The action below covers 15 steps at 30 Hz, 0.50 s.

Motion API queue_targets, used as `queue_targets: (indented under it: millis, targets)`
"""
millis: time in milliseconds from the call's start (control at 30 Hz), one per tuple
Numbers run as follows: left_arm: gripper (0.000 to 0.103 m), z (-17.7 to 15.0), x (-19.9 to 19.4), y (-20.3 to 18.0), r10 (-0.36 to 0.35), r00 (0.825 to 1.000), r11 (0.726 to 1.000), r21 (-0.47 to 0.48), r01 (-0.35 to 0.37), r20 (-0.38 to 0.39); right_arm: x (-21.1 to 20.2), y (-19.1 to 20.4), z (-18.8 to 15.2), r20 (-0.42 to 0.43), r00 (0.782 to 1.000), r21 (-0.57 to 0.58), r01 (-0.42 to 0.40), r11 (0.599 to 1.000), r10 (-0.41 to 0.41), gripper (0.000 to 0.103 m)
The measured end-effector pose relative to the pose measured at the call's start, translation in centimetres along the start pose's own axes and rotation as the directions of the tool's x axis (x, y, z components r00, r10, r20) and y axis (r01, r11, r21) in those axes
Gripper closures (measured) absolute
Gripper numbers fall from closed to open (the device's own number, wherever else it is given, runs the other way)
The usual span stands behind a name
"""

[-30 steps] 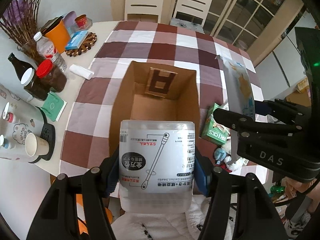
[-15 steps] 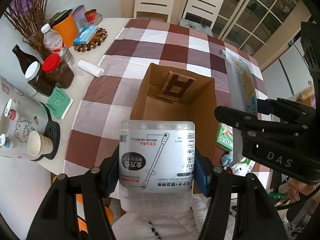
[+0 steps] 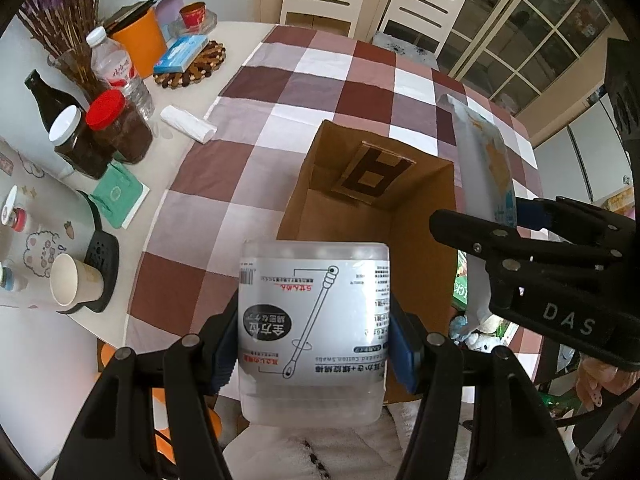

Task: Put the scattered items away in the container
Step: 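Carry the swab tub with the left tool while the right tool carries the biscuits over the box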

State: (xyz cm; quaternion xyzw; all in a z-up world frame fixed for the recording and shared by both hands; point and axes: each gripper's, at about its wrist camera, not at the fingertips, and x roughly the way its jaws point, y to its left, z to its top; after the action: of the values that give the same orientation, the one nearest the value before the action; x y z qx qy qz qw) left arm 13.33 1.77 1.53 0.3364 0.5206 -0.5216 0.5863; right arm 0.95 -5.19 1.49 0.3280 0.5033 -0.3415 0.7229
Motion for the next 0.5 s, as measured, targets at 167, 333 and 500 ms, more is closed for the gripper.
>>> queue_targets:
  millis: [167,333,500]
  targets:
    - [0.040,0.0,0.8,-0.3,-0.001,1.000,1.000,0.007,0.002,-0.016,1.0,-0.2,0.1,-0.030,0.999,0.012,-0.016,1.000,0.016,0.048]
    - [0.040,0.0,1.6,-0.6,0.000,0.999,1.000,0.015,0.000,-0.034,2.0,-0.3,0.2,-0.054,0.998,0.018,-0.034,0.999,0.035,0.048]
    - [0.040,-0.2,2.3,-0.6,0.004,0.999,1.000,0.016,-0.003,-0.054,2.8,0.1,0.4,-0.075,0.996,0.015,-0.052,0.999,0.053,0.048]
